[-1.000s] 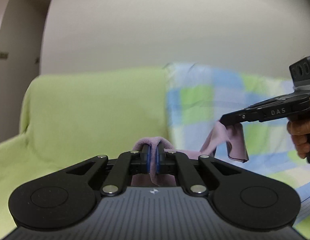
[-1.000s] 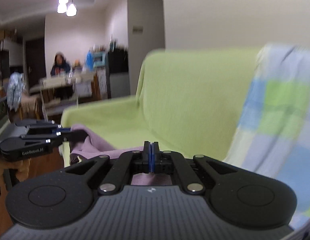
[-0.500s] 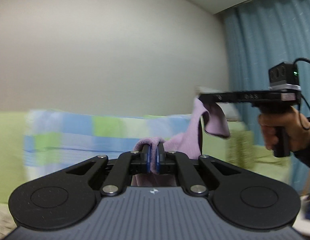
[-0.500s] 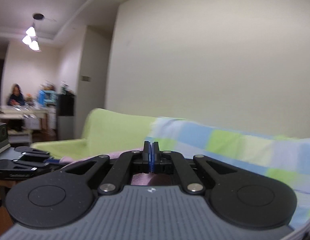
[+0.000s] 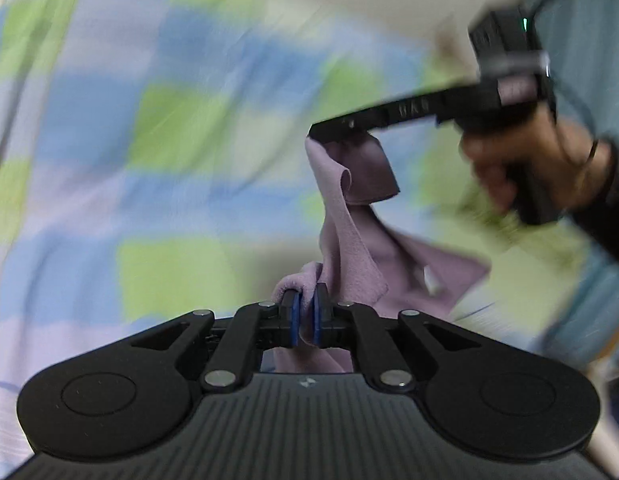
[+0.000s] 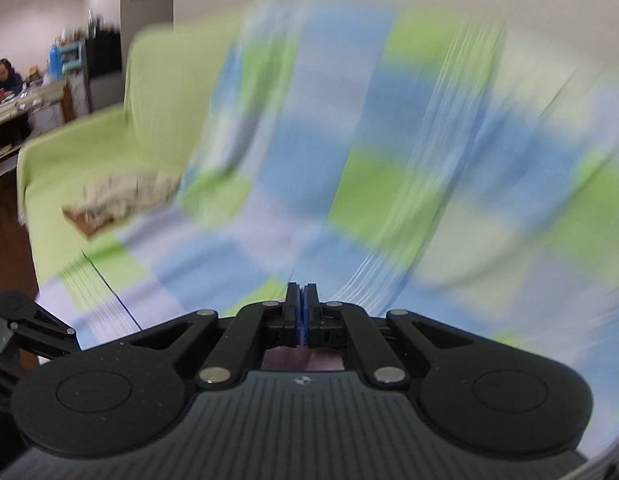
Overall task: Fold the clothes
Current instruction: 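Lift the T-shirt with both grippers and carry it onto the checked blanket, then lower the T-shirt onto the blanket and open both grippers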
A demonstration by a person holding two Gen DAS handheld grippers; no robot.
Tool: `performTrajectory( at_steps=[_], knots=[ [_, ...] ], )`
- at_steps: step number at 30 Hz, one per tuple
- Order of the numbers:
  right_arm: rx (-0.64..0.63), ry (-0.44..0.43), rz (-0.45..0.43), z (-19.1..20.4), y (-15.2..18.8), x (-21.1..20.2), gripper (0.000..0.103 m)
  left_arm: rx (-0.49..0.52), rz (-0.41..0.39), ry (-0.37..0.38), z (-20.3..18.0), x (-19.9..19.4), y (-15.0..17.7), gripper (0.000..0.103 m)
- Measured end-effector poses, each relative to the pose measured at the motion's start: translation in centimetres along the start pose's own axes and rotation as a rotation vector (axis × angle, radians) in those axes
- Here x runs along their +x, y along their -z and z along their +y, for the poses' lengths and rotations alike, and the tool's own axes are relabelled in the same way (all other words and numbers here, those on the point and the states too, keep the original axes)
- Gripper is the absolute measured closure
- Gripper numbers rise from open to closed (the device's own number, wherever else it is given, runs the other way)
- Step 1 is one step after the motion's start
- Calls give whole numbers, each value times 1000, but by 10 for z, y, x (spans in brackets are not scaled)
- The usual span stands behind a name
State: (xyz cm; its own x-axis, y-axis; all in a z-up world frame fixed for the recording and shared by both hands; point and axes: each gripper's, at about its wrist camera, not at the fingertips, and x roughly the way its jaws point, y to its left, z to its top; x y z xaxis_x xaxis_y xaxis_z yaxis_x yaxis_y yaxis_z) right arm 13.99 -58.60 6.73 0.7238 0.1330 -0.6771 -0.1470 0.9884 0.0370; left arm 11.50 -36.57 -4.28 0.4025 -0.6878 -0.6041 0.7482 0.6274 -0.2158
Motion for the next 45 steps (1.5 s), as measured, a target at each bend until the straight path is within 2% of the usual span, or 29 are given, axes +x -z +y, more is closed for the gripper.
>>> performTrajectory(
  at_steps=[1, 3, 4, 5, 6, 7, 8, 10, 12, 13, 15, 16, 19, 21, 23, 26, 28, 30, 32, 33, 34, 35, 37, 38, 39, 42, 43, 44, 45],
  knots=[
    [0, 25, -15, -4, 5, 21, 102, 11, 57, -56, 22, 19, 6, 93],
    [20, 64, -86, -5, 22, 34, 92, 51, 65, -32, 34, 26, 3, 88],
    [47, 55, -146, -10, 32, 27, 85, 84, 62, -14, 38, 29, 0, 87],
    [51, 47, -195, -13, 40, 15, 69, 117, 59, 4, 41, 31, -4, 80],
    [39, 69, -230, -17, 50, 1, 65, 149, 54, 9, 35, 34, -8, 72],
    [26, 107, -247, -20, 57, -10, 64, 200, 37, 30, 29, 37, -14, 68],
    [15, 142, -254, -25, 68, -24, 63, 224, 12, 83, 20, 33, -16, 64],
    [11, 205, -243, -35, 112, -61, 58, 231, -21, 186, 8, 26, -21, 54],
    [22, 228, -175, -40, 152, -71, 56, 196, -38, 290, 4, 20, -29, 33],
    [26, 239, -141, -43, 169, -72, 56, 178, -46, 341, 1, 17, -32, 31],
    [51, 251, -91, -51, 196, -70, 56, 122, -83, 380, 10, 7, -41, 30],
    [60, 249, -85, -53, 205, -70, 55, 118, -91, 370, 9, 4, -41, 30],
    [26, 210, -78, -57, 218, -62, 55, 124, -89, 267, 22, -18, -41, 27],
    [-83, 185, -64, -50, 218, -49, 54, 171, -73, 180, 24, -21, -36, 23],
    [-212, 140, -60, -39, 217, -38, 54, 291, -33, 76, 12, -13, -34, 23],
    [-388, 114, -48, -20, 215, -26, 54, 373, -25, 68, -4, 4, -40, 23],
    [-459, 110, -46, -12, 214, -23, 54, 488, -23, 83, -28, 34, -49, 23],
    [-492, 116, -41, -8, 212, -19, 55, 569, 10, 95, -44, 65, -52, 25],
    [-490, 110, -37, -13, 211, -13, 63, 650, 71, 105, -58, 101, -52, 29],
    [-475, 107, -35, -17, 208, -10, 80, 696, 91, 96, -64, 116, -51, 31],
    [-447, 108, -33, -23, 205, -9, 92, 737, 105, 87, -68, 124, -48, 32],
    [-417, 111, -36, -29, 202, -8, 99, 777, 120, 78, -71, 132, -46, 39],
    [-347, 134, -69, -42, 198, -9, 100, 873, 160, 40, -79, 151, -40, 57],
    [-312, 148, -86, -48, 196, -10, 100, 851, 160, 37, -74, 153, -43, 72],
    [-277, 161, -103, -56, 195, -11, 100, 829, 161, 35, -70, 155, -46, 79],
    [-181, 188, -140, -80, 185, -13, 101, 750, 150, 31, -55, 157, -57, 91],
    [-169, 207, -148, -86, 181, -12, 101, 679, 121, 25, -42, 154, -66, 94],
    [-162, 225, -153, -91, 176, -11, 101, 595, 76, -18, -25, 152, -78, 96],
    [-164, 245, -155, -95, 171, -9, 101, 575, 67, -33, -22, 152, -81, 96]
  ],
)
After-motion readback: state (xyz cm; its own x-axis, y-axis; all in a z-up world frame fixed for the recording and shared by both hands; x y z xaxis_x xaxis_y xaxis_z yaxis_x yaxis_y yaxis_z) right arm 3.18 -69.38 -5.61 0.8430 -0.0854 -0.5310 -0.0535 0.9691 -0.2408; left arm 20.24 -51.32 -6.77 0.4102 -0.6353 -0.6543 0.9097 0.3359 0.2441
